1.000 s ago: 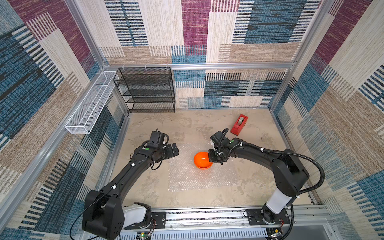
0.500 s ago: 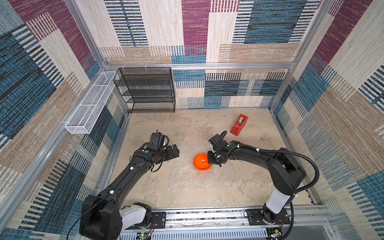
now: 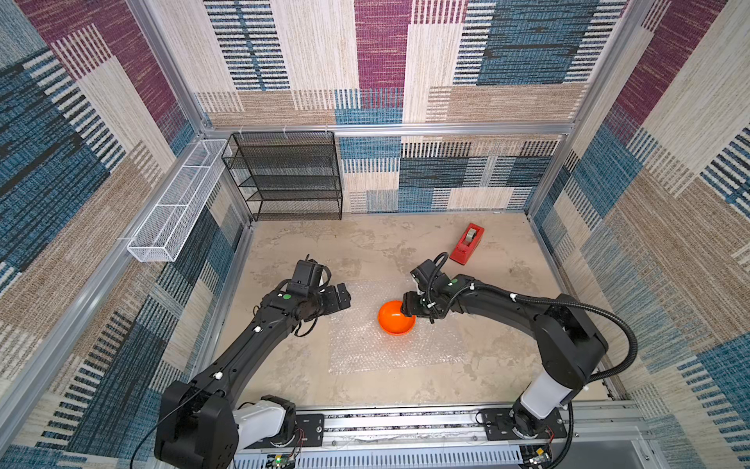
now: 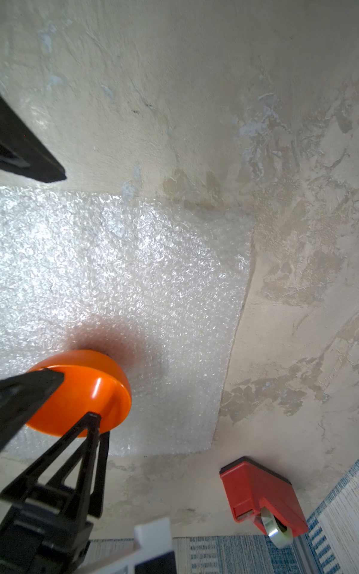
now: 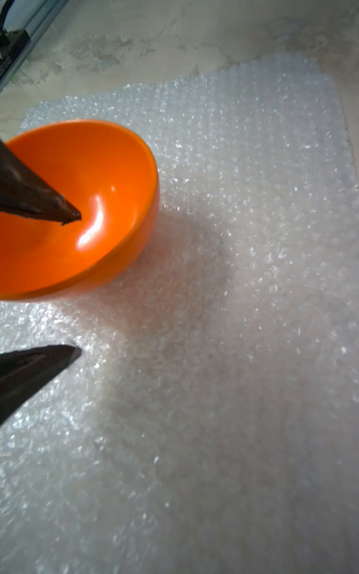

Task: Wrap bowls in bubble wrap
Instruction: Place the bowl on the bubble wrap, then wrap the bowl in bubble wrap.

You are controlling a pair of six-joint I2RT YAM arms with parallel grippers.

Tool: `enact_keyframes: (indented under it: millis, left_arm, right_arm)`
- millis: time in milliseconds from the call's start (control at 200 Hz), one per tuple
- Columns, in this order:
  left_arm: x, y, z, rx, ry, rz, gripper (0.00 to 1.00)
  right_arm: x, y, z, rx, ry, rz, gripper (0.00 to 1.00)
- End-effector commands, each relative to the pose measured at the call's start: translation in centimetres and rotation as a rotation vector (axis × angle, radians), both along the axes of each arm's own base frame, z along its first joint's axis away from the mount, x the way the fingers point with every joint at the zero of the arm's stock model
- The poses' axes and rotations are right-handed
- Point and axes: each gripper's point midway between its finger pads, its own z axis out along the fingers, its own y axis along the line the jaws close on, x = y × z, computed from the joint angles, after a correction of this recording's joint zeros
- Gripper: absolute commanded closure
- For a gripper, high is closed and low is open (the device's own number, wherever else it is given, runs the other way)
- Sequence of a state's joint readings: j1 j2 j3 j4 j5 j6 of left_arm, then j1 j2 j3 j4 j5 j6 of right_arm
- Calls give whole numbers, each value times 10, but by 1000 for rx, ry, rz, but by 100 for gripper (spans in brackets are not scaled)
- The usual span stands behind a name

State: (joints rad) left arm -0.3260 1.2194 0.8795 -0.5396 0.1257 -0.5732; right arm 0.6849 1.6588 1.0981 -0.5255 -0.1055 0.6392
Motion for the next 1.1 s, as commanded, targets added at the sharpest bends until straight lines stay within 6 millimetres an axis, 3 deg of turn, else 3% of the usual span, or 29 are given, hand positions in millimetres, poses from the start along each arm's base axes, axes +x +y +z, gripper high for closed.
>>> enact_keyframes:
  millis: [0, 75, 301, 666, 796, 892, 1002, 1097]
  left_arm:
    - [1, -1, -2, 8, 3, 6, 1]
    - [2, -5, -3, 11, 8, -3, 1]
    - [-1, -29, 5, -11, 21, -45, 1]
    - [-16, -43, -1, -18, 91, -74, 1]
    - [-18, -43, 0, -2, 81, -49, 1]
    - [-19, -38, 0, -4, 68, -12, 1]
    - [-21, -36, -1, -3, 69, -1, 1]
    - [-24, -35, -3, -6, 72, -6, 1]
  right_arm:
    - [5, -9, 21, -14, -53, -46, 22]
    - [2, -17, 33, -16, -71, -69, 0]
    - [-31, -46, 45, 26, -45, -169, 1]
    - [-104, -100, 16, 111, 47, -294, 1]
    - [-116, -116, 1, 124, 80, -302, 1]
    - [-121, -124, 2, 150, 89, -318, 1]
    - [-123, -128, 3, 169, 88, -323, 0]
    - [-129, -124, -7, 197, 112, -311, 2]
